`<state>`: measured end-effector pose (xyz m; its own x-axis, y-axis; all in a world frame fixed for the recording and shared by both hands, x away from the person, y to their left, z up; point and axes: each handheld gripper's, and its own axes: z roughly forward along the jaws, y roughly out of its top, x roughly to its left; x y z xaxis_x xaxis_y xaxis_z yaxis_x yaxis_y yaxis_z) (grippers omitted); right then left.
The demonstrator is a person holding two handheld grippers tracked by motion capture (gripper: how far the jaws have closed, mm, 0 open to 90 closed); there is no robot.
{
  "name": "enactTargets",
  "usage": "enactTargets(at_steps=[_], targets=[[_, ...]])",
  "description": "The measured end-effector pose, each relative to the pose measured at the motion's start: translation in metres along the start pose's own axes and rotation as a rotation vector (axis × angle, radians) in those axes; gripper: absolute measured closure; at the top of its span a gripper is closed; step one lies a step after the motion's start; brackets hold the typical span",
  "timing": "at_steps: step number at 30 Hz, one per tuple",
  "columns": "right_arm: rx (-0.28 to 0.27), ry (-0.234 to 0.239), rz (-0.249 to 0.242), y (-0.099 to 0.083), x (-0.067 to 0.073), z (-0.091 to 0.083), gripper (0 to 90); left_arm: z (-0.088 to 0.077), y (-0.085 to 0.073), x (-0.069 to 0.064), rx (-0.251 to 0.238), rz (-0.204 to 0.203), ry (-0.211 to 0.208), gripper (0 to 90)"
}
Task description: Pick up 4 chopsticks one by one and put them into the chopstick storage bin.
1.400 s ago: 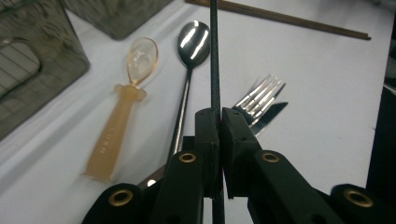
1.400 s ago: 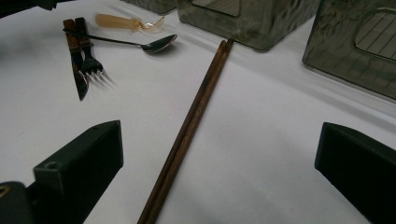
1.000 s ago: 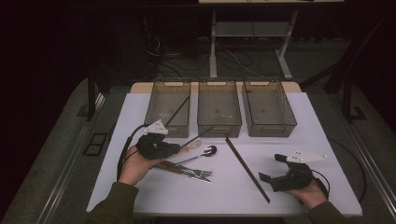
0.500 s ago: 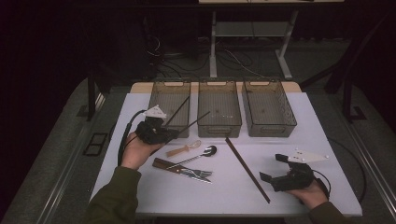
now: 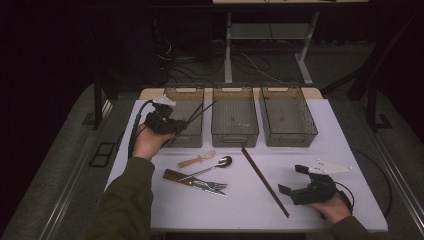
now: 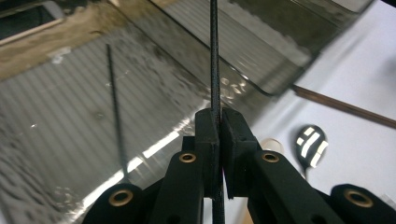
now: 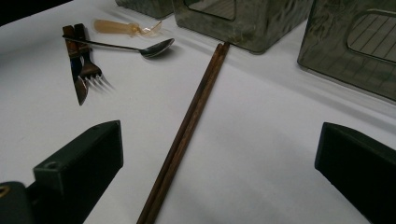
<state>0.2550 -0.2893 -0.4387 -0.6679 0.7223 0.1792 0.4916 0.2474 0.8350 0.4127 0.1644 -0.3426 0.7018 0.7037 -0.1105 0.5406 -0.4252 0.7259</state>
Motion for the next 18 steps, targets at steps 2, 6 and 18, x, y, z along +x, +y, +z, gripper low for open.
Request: enactTargets(at_steps=[2,6,18], targets=[[-0.001,0.0,0.001,0.0,0.0,0.0,0.8,0.001,0.004,0.006,0.0,-0.015,0.015,86.1],[-0.002,0.001,0.0,0.0,0.0,-0.001,0.8,0.003,0.013,0.018,0.001,-0.039,0.055,86.1],[-0.013,0.009,0.006,0.0,0.0,-0.002,0.8,0.018,0.018,0.046,-0.018,-0.087,0.154,86.0]])
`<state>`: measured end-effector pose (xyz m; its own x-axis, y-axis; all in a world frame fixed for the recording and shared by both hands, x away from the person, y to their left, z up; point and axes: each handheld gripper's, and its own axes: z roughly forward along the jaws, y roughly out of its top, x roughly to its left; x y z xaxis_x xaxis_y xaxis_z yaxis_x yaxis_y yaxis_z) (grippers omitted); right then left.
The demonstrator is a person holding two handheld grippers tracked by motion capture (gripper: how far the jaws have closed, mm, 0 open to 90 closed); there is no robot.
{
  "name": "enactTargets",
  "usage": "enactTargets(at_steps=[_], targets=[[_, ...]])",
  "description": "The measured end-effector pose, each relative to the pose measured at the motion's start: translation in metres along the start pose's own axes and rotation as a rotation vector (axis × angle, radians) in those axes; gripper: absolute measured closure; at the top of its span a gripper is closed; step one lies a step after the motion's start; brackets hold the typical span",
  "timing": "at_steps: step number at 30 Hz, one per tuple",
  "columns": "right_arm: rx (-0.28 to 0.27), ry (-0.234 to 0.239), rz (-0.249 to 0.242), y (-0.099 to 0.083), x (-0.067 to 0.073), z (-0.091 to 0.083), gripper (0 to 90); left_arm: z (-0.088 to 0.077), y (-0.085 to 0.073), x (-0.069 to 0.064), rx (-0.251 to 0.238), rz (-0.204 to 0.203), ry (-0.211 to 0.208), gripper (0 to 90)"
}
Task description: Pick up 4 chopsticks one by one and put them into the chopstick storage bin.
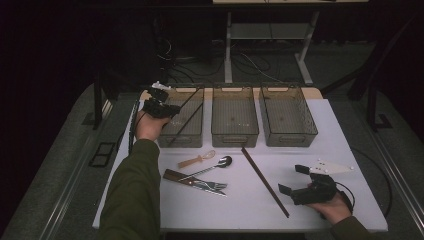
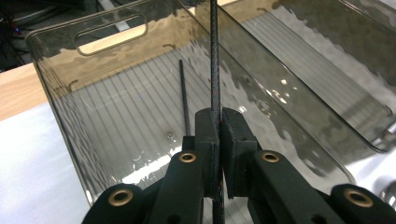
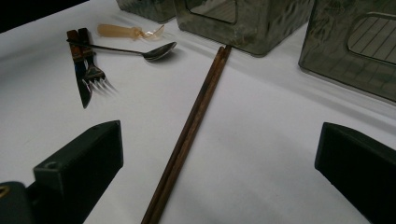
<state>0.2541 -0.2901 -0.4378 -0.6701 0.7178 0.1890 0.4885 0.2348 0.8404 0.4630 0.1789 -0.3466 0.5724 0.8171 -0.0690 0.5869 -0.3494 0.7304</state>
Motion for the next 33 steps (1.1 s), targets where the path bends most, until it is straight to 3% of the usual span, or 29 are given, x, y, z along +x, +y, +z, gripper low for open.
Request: enactTargets(at_steps=[4,8,11,17,21,22,23,25,27,30,33], targets=[[-0.003,0.004,0.0,0.0,0.0,0.0,0.8,0.005,-0.001,0.006,-0.009,-0.016,0.031,86.0],[-0.004,0.006,0.0,0.0,0.0,0.0,0.8,0.014,-0.003,0.01,0.014,-0.026,0.059,86.0],[-0.004,0.008,0.001,0.0,0.0,0.0,0.8,0.019,-0.004,0.012,0.002,-0.069,0.054,86.0],[-0.005,0.011,0.002,0.0,-0.001,0.0,0.8,0.032,-0.004,0.009,0.024,-0.06,0.063,86.0],[-0.005,0.013,0.002,0.0,-0.001,0.0,0.8,0.04,-0.007,0.009,0.063,-0.058,0.067,85.8],[-0.006,0.013,0.001,0.0,-0.001,0.0,0.8,0.041,-0.008,0.008,0.064,-0.043,0.078,85.3],[-0.006,0.013,0.001,0.0,0.0,0.0,0.8,0.042,-0.008,0.007,0.052,-0.037,0.082,83.9],[-0.005,0.014,0.002,0.0,0.0,0.0,0.8,0.042,-0.006,0.006,0.043,-0.031,0.095,66.7],[-0.006,0.014,0.001,0.0,0.0,0.0,0.8,0.041,-0.005,0.006,0.024,-0.044,0.097,58.7],[-0.006,0.015,0.002,0.001,0.0,0.0,0.8,0.037,-0.003,0.004,-0.005,-0.046,0.084,52.2],[-0.005,0.014,0.004,0.0,0.0,0.0,0.8,0.033,-0.001,0.0,-0.023,-0.019,0.066,46.9]])
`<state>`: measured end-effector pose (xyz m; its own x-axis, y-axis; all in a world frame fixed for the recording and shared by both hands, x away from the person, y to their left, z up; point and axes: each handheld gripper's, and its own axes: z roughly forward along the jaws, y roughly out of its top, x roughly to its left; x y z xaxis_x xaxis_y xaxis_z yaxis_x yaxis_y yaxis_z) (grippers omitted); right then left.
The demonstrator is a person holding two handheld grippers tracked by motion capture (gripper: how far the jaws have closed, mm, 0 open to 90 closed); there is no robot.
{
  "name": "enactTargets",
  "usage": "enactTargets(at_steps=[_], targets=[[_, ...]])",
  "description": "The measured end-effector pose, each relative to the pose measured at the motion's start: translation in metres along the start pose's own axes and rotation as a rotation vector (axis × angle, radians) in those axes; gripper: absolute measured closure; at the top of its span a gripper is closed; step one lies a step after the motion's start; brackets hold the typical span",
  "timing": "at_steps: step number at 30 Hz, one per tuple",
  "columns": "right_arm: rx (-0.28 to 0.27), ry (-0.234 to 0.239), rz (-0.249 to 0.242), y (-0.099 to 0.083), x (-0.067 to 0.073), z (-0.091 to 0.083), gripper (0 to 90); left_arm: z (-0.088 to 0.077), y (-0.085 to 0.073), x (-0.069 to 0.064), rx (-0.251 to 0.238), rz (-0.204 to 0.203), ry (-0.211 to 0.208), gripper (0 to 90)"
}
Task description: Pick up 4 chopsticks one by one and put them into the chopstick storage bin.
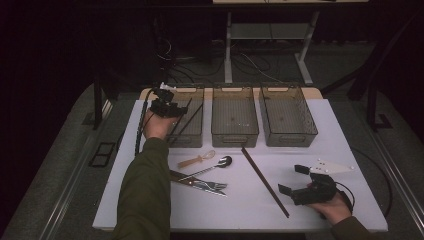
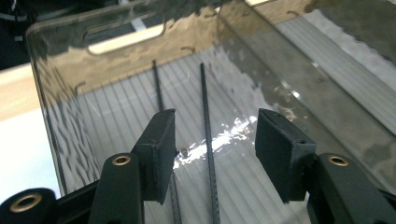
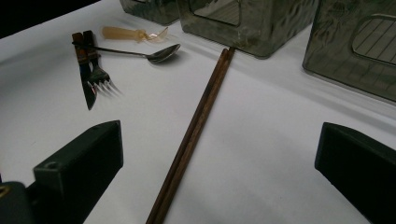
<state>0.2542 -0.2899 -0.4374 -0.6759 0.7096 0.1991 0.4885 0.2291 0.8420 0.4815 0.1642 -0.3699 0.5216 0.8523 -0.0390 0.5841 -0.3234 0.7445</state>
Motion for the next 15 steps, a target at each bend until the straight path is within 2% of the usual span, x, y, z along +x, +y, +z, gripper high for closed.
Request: enactTargets(at_steps=[4,8,10,15], targets=[[0.0,-0.003,0.0,0.0,0.0,0.0,0.8,-0.006,0.002,-0.001,-0.002,0.016,-0.016,39.6],[0.001,-0.003,-0.002,0.0,0.0,0.0,0.8,-0.013,0.002,0.0,-0.003,0.023,-0.05,32.1],[0.003,-0.004,0.001,0.0,0.0,0.0,0.8,-0.017,0.002,0.001,0.011,0.047,-0.064,28.5],[0.005,-0.007,0.001,0.0,0.0,0.0,0.8,-0.028,0.001,-0.004,0.009,0.085,-0.096,21.9]])
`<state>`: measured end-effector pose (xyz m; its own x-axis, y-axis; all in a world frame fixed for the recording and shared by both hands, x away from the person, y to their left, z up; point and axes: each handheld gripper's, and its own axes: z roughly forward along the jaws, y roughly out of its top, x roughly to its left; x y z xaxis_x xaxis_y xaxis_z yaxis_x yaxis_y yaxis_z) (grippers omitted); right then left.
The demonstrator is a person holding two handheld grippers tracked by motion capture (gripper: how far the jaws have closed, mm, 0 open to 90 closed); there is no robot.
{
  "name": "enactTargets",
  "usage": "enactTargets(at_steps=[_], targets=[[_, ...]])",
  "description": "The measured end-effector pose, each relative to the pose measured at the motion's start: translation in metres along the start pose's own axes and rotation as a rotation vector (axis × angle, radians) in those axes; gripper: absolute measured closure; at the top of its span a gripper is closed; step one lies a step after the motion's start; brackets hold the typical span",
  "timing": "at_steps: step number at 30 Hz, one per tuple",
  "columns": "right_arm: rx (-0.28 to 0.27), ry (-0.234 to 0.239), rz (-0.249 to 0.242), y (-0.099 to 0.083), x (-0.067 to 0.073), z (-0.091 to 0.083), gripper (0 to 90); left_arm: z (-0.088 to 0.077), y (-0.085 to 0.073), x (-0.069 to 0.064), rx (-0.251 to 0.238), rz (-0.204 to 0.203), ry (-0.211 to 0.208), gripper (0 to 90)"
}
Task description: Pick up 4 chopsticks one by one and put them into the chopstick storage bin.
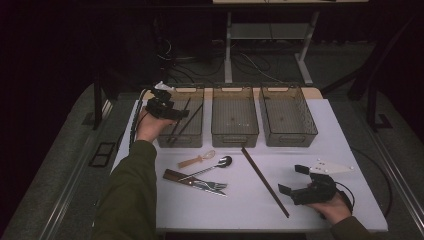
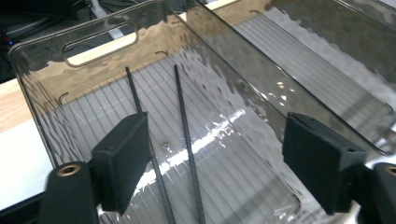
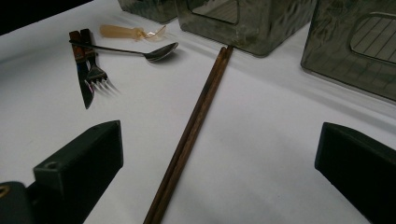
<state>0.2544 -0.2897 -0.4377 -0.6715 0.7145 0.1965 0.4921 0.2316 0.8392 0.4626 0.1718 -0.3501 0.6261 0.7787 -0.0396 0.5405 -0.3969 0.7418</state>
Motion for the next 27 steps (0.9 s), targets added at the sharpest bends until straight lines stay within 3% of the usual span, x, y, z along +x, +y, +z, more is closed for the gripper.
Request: enactTargets(at_steps=[4,9,11,18,21,27], targets=[[-0.002,-0.004,-0.001,0.0,0.0,0.0,0.8,-0.01,-0.001,-0.01,-0.024,0.035,-0.017,18.0],[0.0,-0.004,-0.002,0.0,0.0,0.0,0.8,-0.019,-0.006,-0.021,-0.041,0.049,-0.049,13.3],[0.0,-0.003,-0.002,0.0,0.0,0.0,0.8,-0.024,-0.011,-0.031,-0.052,0.08,-0.061,12.6],[0.0,-0.004,-0.001,0.0,0.0,-0.001,0.8,-0.032,-0.031,-0.046,-0.072,0.082,-0.108,4.6],[0.0,-0.006,0.003,0.0,0.0,-0.001,0.8,-0.034,-0.043,-0.051,-0.062,0.079,-0.104,0.0],[0.0,-0.007,-0.002,0.0,-0.001,-0.001,0.8,-0.041,-0.068,-0.063,-0.094,0.083,-0.119,0.0]])
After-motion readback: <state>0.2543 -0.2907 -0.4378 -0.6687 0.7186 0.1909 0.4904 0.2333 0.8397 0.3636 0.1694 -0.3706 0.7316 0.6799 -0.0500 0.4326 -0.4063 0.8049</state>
